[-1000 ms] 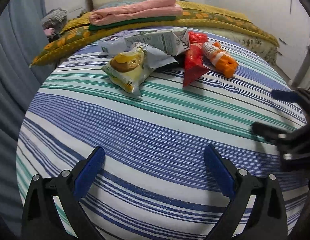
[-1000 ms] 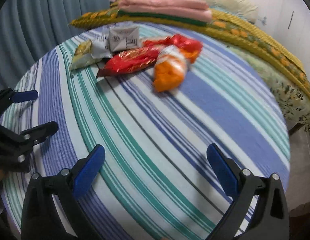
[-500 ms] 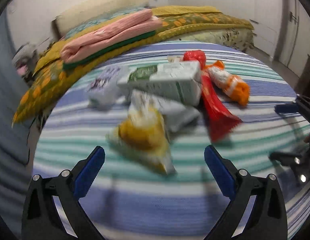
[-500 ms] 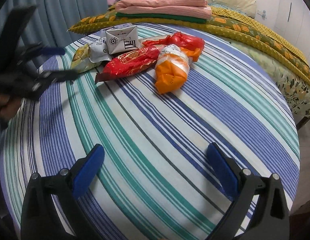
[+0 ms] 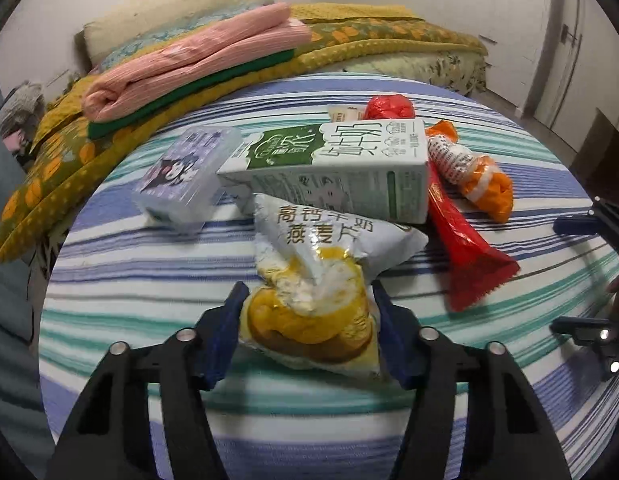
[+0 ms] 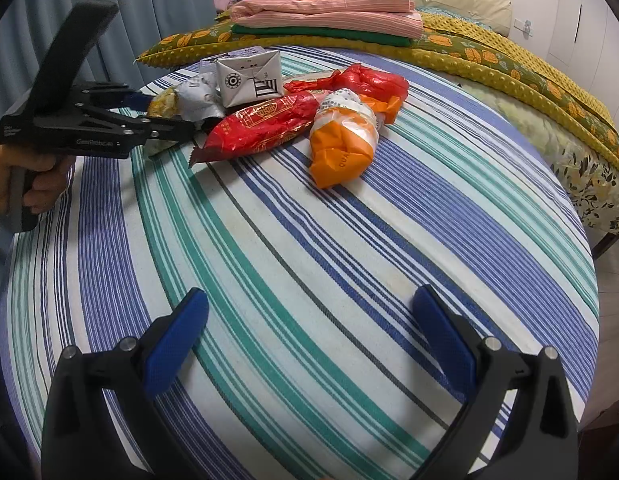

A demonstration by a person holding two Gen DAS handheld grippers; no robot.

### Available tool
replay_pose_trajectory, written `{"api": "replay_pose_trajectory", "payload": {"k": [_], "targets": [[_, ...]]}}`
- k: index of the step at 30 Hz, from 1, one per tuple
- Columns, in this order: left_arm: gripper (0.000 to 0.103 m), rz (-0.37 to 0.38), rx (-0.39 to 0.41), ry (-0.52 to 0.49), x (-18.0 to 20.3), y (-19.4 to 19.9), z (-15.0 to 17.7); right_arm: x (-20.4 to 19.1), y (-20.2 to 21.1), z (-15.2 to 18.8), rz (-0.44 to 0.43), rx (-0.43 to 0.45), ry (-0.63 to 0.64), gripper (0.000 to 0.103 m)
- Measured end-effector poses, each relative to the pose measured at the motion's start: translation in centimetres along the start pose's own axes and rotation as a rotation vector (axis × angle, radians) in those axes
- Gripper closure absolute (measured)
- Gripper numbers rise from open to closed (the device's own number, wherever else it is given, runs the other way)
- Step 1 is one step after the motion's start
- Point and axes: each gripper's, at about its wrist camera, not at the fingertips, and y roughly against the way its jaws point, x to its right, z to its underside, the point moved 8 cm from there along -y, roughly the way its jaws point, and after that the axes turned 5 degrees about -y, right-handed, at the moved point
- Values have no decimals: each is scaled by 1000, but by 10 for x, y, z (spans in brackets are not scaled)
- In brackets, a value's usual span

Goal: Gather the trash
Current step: 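Grasp the yellow chip bag with the left tool while the right tool grasps the orange-and-white snack bag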

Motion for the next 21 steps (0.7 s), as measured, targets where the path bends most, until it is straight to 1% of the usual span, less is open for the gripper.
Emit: {"api": "replay_pose_trajectory", "payload": {"k": [2, 5, 7, 9, 11, 12, 13, 17, 19, 20, 21], "targets": [[50, -22, -7, 45, 1, 11, 8, 0, 0, 0, 0, 0, 0, 5], [50, -43, -18, 165, 7, 36, 32, 0, 0, 0, 0, 0, 0, 5], [48, -57, -14, 229, 18, 53, 52, 0, 0, 0, 0, 0, 0, 5], [46, -56, -11, 258, 32, 60, 66, 0, 0, 0, 0, 0, 0, 5], [37, -65, 6, 269, 40, 65, 73, 0, 0, 0, -1, 0, -1, 4], [26, -75, 16, 266, 44, 66, 74, 0, 0, 0, -1, 0, 0, 4], [17, -88, 19, 262, 46, 65, 75, 0, 0, 0, 0, 0, 0, 4], [13, -116, -21, 260, 47, 52, 85, 1, 1, 0, -7, 1, -5, 4], [11, -129, -18, 251, 47, 53, 85, 3, 2, -1, -8, 5, -17, 5], [10, -132, -19, 255, 47, 53, 86, 9, 4, -2, 16, 6, -29, 5], [6, -135, -25, 262, 46, 52, 87, 13, 6, -6, 33, 17, -44, 5]]}}
